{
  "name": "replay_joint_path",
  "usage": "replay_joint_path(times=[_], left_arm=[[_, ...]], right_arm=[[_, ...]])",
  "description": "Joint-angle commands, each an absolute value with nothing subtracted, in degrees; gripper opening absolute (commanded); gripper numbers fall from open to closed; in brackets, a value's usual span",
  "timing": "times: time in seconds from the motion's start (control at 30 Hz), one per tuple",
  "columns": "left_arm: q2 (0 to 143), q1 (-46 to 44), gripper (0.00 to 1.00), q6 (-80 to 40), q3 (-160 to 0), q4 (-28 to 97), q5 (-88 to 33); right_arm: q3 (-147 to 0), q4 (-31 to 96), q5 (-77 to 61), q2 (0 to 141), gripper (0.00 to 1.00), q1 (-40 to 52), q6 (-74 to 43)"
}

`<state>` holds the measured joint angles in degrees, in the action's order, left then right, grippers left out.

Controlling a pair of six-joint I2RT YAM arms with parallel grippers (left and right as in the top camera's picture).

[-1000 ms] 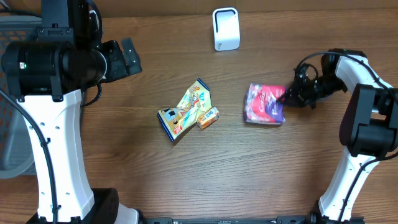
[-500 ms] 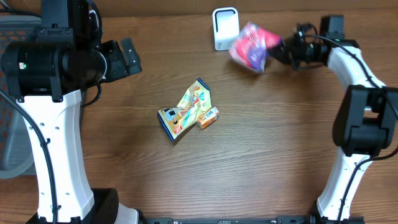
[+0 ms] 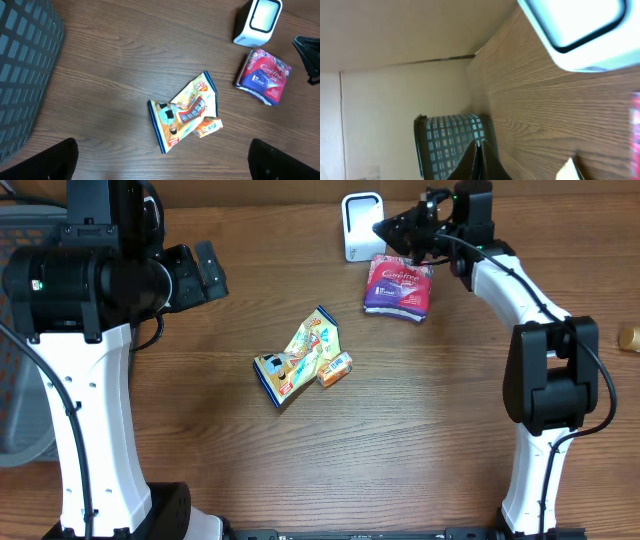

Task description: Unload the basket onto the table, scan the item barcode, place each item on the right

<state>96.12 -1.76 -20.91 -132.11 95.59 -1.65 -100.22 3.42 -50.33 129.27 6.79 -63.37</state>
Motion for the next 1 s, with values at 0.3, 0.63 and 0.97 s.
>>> replay_joint_path(times=[0.3,0.63,0.97], left_arm=[[95.35,-1.52,1.0,-21.45,-132.07,95.39,-1.48],[95.35,-1.52,1.0,-21.45,-132.07,95.42,-1.48],[95.35,-1.52,1.0,-21.45,-132.07,95.42,-1.48]], right_arm=[[-101.34,38.0,-33.01,122.08,0.47,-1.08,-37.76],[-101.21,39.42,-33.36,122.67,0.7,-1.37,-16.23],[-100.47,39.03,-32.69,127.07,0.7,2.94,-16.19]])
